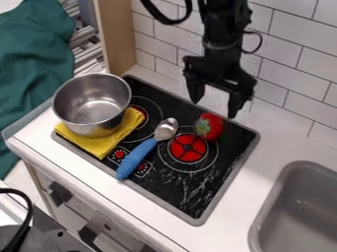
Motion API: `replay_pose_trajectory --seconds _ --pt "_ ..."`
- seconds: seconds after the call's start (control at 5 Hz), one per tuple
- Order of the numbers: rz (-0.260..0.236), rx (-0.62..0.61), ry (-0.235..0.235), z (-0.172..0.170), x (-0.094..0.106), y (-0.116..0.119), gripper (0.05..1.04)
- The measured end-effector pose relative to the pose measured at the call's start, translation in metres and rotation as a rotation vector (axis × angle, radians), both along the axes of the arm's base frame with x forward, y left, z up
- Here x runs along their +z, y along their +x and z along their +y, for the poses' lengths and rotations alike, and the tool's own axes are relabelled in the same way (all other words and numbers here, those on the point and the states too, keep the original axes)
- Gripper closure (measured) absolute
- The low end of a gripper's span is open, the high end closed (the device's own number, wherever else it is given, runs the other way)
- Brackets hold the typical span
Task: Move the strawberry to the right burner
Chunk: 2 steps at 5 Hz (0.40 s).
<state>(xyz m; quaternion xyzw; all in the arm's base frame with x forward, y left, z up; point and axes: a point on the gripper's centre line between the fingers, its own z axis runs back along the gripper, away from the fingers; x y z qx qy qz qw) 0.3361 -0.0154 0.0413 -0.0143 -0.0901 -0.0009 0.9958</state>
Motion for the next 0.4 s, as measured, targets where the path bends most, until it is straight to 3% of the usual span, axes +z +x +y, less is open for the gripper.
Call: replay_pose_trajectory --seconds 0.2,0.4 --pt "-0.009 0.007 -0.016 0.0026 0.0079 -0.0066 0.083" --pt "0.02 0.017 -0.012 0.0067 0.0081 -0.0126 0.083"
